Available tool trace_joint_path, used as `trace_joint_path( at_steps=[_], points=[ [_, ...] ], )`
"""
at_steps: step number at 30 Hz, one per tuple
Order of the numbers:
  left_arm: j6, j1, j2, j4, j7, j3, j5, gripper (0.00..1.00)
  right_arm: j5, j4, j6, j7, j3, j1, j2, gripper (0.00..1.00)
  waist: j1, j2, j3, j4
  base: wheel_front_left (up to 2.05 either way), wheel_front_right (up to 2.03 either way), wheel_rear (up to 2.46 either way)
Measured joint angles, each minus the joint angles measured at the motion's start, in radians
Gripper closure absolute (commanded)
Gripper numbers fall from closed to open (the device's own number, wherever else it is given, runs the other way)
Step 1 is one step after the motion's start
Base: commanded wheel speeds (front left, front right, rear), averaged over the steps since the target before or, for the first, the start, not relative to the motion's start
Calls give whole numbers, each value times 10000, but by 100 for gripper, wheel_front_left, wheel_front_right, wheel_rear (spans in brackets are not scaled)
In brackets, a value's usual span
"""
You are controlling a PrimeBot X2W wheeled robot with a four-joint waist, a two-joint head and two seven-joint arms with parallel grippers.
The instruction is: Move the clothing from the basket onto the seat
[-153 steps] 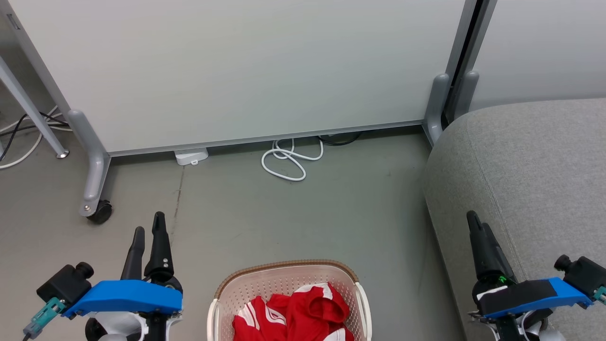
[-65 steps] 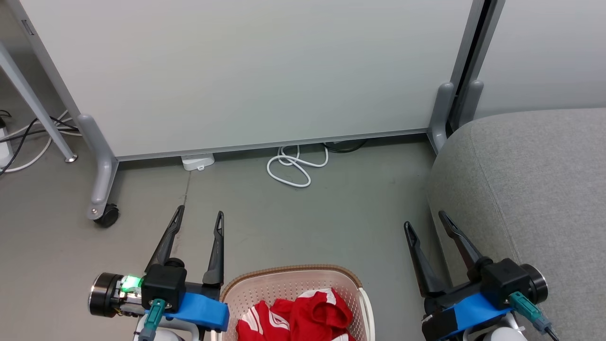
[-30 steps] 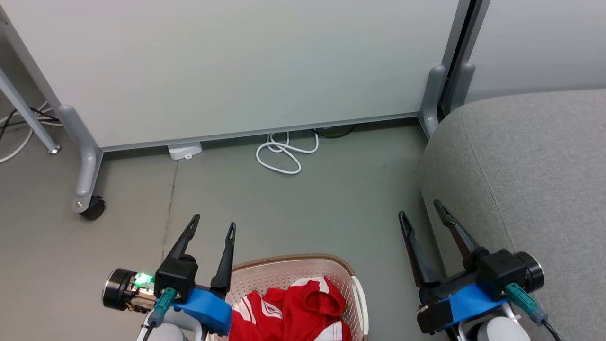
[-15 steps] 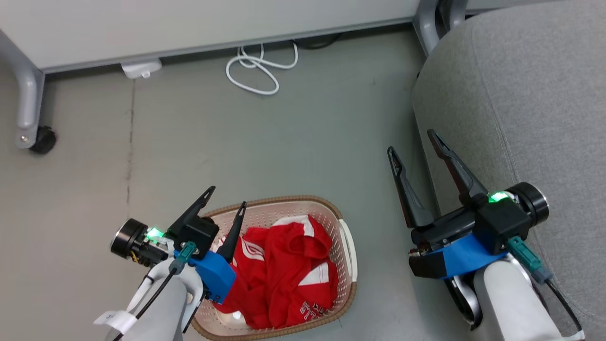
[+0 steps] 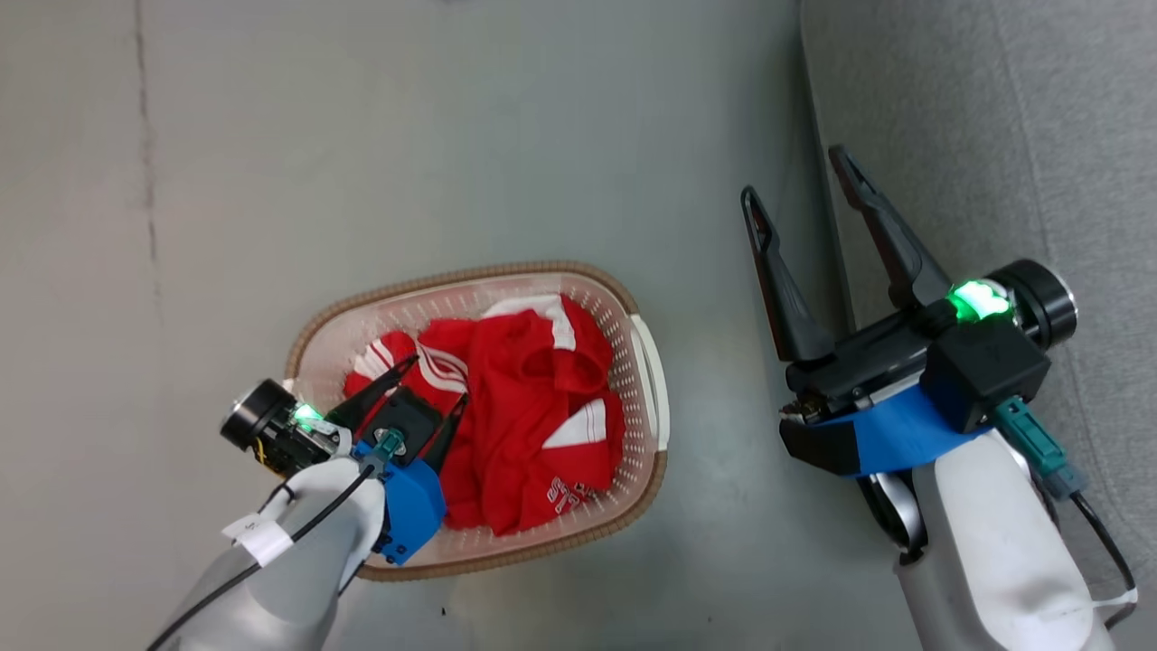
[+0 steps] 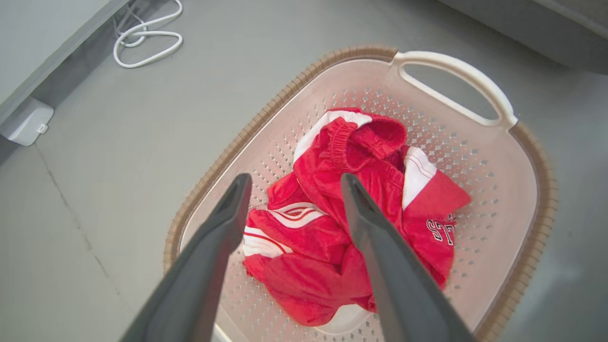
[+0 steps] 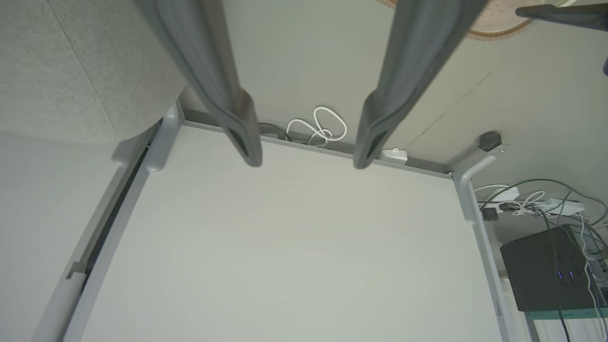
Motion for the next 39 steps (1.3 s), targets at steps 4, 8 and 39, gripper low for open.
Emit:
trace_joint_path(
  at_steps=[4, 8, 39],
  points=[
    [0, -686, 65, 798, -2, -792, -6, 0, -90, -194, 0, 0, 44, -312, 0, 0, 0, 0, 682, -75, 0, 0, 0],
    [0, -1385, -54, 1766, 36, -1689, 111, 0, -253, -424, 0, 0, -13, -499, 0, 0, -1, 0, 1369, -114, 0, 0, 0],
    [-2, -3960, 378, 3022, 3129, -5927, -803, 0, -529, -2587, 0, 0, -568, -629, -2, 0, -2, 0, 4586, -590, 0, 0, 0]
  ],
)
